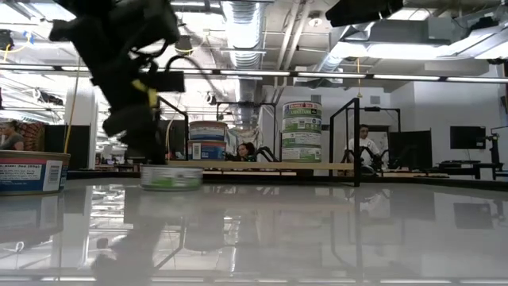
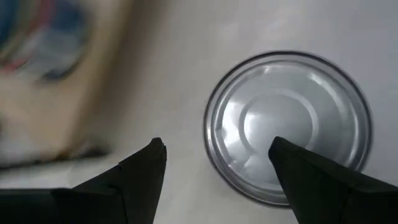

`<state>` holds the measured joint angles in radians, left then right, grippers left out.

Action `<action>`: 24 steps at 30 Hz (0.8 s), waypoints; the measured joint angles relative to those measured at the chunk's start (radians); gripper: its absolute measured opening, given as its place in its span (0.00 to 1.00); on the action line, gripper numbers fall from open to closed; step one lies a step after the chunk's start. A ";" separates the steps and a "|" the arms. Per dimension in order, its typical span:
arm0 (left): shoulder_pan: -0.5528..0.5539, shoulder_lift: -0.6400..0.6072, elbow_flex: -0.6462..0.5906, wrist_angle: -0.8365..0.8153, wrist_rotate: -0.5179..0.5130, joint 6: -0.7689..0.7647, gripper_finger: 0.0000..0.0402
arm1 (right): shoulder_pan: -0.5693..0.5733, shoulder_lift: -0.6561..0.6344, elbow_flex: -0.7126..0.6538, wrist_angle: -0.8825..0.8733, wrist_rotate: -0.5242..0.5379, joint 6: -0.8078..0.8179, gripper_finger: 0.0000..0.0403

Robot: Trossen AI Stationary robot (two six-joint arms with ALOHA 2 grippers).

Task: Stack canned seafood by type on shelf
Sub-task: Stack the green tuna can on top of the green tuna can on the shelf

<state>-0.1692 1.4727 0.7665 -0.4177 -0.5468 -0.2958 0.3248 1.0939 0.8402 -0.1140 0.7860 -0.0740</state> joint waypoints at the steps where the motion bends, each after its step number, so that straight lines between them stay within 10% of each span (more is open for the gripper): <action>1: 0.000 0.001 -0.001 0.067 0.051 0.041 0.71 | 0.002 0.000 0.000 0.003 0.000 -0.002 0.72; 5: -0.007 0.002 -0.001 0.327 0.272 0.209 0.71 | 0.014 0.000 0.000 0.003 0.000 -0.006 0.72; 10: -0.023 -0.009 0.053 0.329 0.206 0.263 0.71 | 0.033 0.000 0.000 0.003 0.000 -0.008 0.72; 24: 0.010 0.163 0.157 0.216 0.359 -0.080 0.68 | 0.013 0.000 0.000 0.032 -0.002 -0.008 0.72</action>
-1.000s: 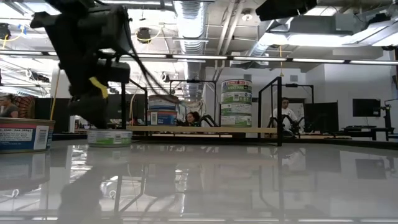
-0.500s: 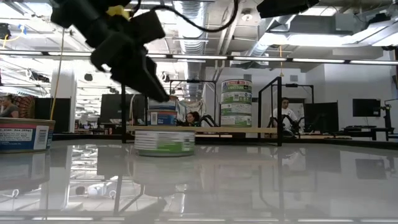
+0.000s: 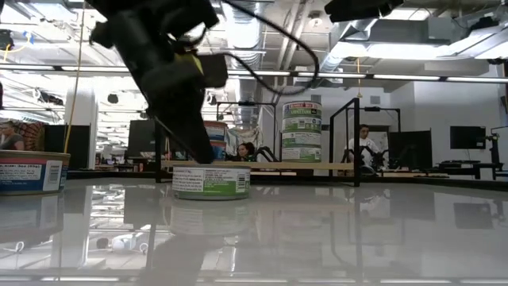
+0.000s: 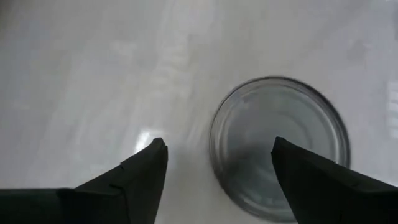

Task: Stack canned seafood by type on shelf
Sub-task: Stack the green tuna can on top of the green tuna can on the shelf

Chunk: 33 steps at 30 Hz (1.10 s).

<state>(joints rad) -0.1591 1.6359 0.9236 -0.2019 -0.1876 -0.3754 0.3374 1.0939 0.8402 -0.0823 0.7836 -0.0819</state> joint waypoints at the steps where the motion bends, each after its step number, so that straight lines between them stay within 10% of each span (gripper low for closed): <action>1: 0.011 0.013 0.003 -0.001 0.011 -0.014 0.66 | 0.002 0.000 0.000 0.004 0.000 -0.001 0.72; 14: 0.111 0.049 0.013 0.010 0.142 -0.128 0.04 | 0.022 0.000 0.000 0.008 -0.001 -0.026 0.72; 33: 0.133 0.057 0.007 -0.159 -0.003 -0.184 0.00 | 0.022 0.000 0.000 0.009 -0.004 -0.024 0.72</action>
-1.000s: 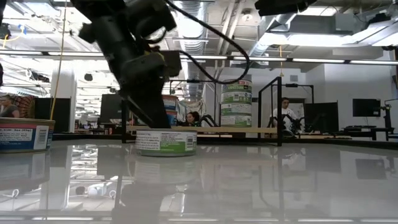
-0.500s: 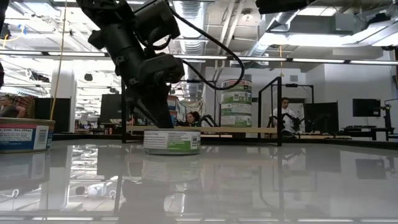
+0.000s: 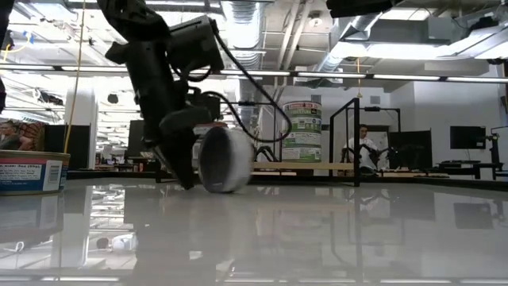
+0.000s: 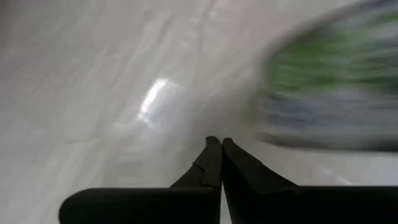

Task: Stack canned seafood by type on shelf
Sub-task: Stack the green tuna can on top of the green tuna can on the shelf

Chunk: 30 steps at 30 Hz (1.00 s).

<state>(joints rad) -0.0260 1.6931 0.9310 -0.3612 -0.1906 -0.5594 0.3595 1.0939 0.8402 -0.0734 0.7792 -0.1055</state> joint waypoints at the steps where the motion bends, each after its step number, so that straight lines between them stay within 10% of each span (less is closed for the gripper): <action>1: -0.002 -0.002 -0.001 -0.003 -0.010 0.001 0.00 | 0.000 0.000 0.000 0.000 0.000 0.000 0.72; 13: -0.122 -0.212 0.002 -0.024 -0.213 0.192 0.06 | 0.000 0.000 0.000 0.000 -0.001 0.000 0.72; 24: -0.131 -0.217 0.003 0.256 -0.034 0.421 0.62 | 0.002 0.000 0.000 -0.006 -0.084 0.000 0.72; 30: -0.111 -0.168 0.002 0.305 0.010 0.512 0.76 | 0.006 0.000 0.000 -0.044 -0.137 0.010 0.72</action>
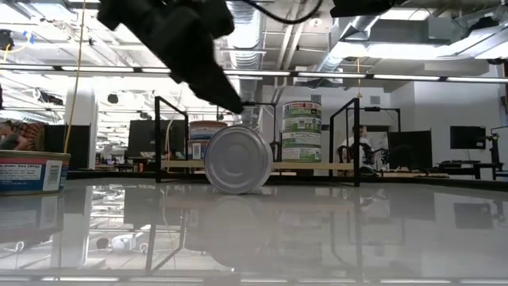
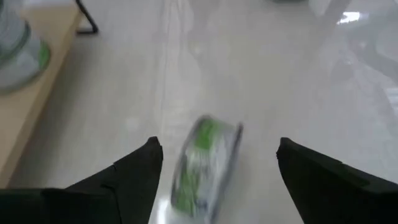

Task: Stack canned seafood by type on shelf
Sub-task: Stack the green tuna can on top of the green tuna can on the shelf

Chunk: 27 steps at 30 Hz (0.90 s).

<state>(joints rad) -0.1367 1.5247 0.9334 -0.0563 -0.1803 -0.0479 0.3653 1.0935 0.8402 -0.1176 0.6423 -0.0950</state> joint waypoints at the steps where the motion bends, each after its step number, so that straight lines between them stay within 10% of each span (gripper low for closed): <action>1: 0.004 0.015 0.002 0.017 0.010 0.018 0.76 | 0.000 0.000 0.000 -0.007 -0.001 0.010 0.72; 9: 0.009 0.101 0.001 0.005 -0.008 0.129 0.74 | 0.009 -0.001 0.000 -0.051 -0.039 0.043 0.72; 21: 0.031 0.075 0.001 -0.069 -0.003 0.036 0.32 | 0.050 -0.010 0.021 -0.237 -0.154 0.262 0.72; 27: 0.053 0.075 0.002 -0.062 0.031 -0.010 0.32 | 0.054 0.022 -0.001 -0.222 -0.201 0.334 0.72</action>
<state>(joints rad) -0.0841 1.5996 0.9353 -0.1180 -0.1497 -0.0579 0.4192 1.1157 0.8391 -0.3401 0.4418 0.2387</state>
